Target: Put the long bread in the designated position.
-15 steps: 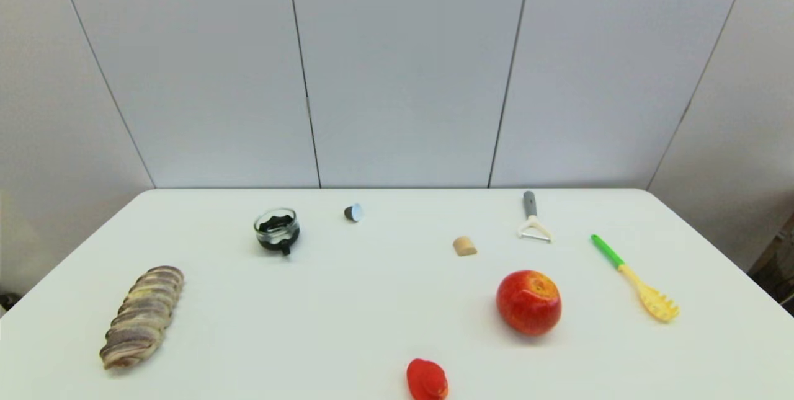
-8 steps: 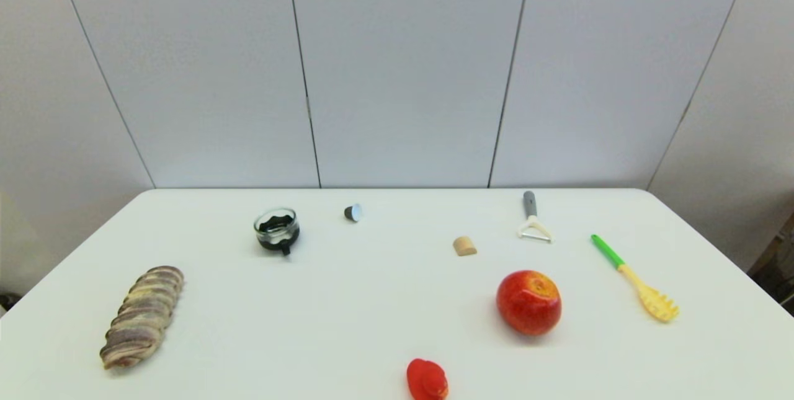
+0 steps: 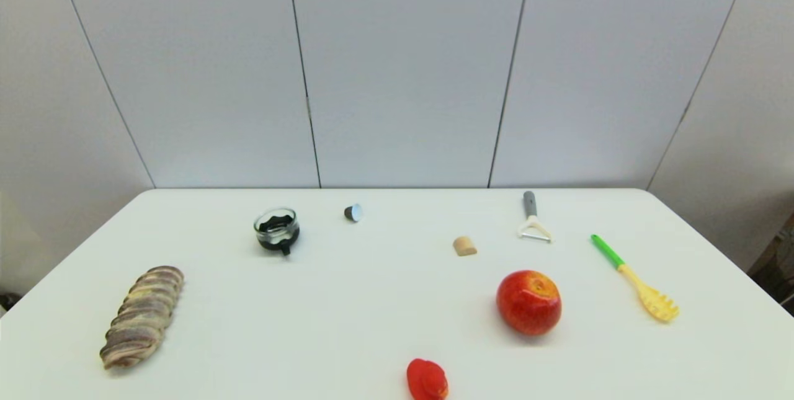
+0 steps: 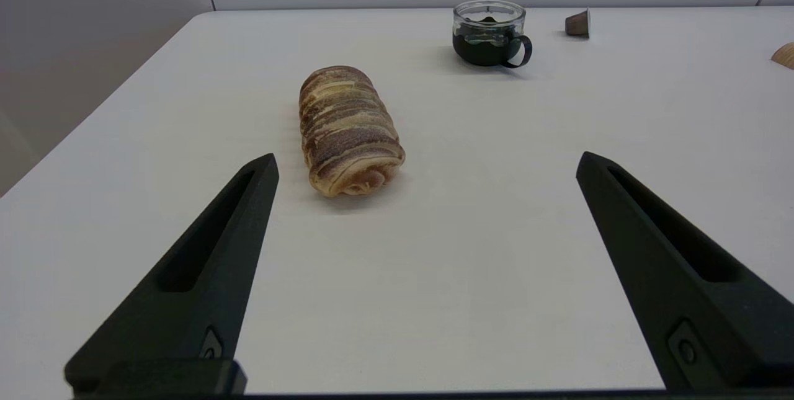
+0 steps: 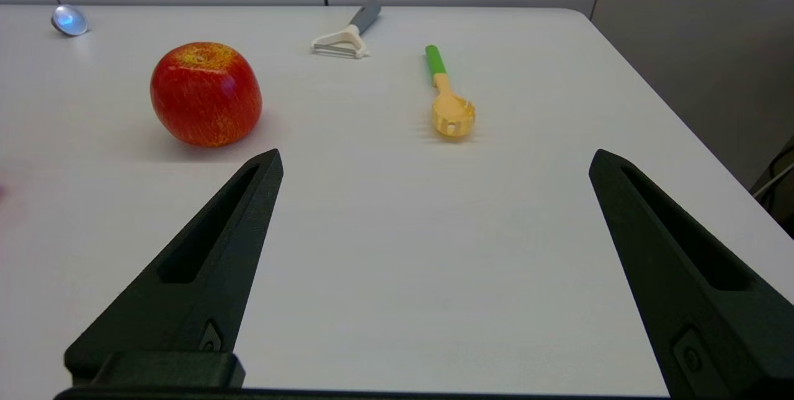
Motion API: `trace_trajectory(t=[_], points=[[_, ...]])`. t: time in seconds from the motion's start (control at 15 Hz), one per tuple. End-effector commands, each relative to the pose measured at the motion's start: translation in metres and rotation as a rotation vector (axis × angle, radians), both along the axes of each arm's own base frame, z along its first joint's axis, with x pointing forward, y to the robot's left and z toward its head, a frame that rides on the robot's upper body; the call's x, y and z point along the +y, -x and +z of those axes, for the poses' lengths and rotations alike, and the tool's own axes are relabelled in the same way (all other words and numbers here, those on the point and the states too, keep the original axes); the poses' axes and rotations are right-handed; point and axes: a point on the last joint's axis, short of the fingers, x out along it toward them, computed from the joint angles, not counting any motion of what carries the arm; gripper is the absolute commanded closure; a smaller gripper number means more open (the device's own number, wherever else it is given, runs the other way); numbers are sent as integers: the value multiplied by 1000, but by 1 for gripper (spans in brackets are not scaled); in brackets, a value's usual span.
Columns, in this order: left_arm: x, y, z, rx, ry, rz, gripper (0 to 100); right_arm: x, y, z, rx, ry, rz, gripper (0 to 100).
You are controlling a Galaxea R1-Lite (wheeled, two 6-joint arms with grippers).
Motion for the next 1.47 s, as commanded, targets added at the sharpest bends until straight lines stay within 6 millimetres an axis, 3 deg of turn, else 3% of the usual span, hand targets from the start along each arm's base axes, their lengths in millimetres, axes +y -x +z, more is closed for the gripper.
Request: trace_trajectory(t=[0.07, 0.87, 1.0, 1.2, 1.47], points=[[0, 0, 0, 2, 0, 0, 0, 0, 0, 0, 0, 0, 0, 0], [0, 0, 0, 1, -19, 0, 0, 0, 0, 0, 1, 0, 0, 0], [0, 2, 7, -30, -55, 2, 0, 0, 0, 0, 0, 0, 2, 0], [0, -4, 53, -20, -52, -3, 0, 0, 0, 0, 0, 0, 0, 0], [-1, -45, 124, 84, -36, -9, 0, 0, 0, 0, 0, 0, 0, 0]])
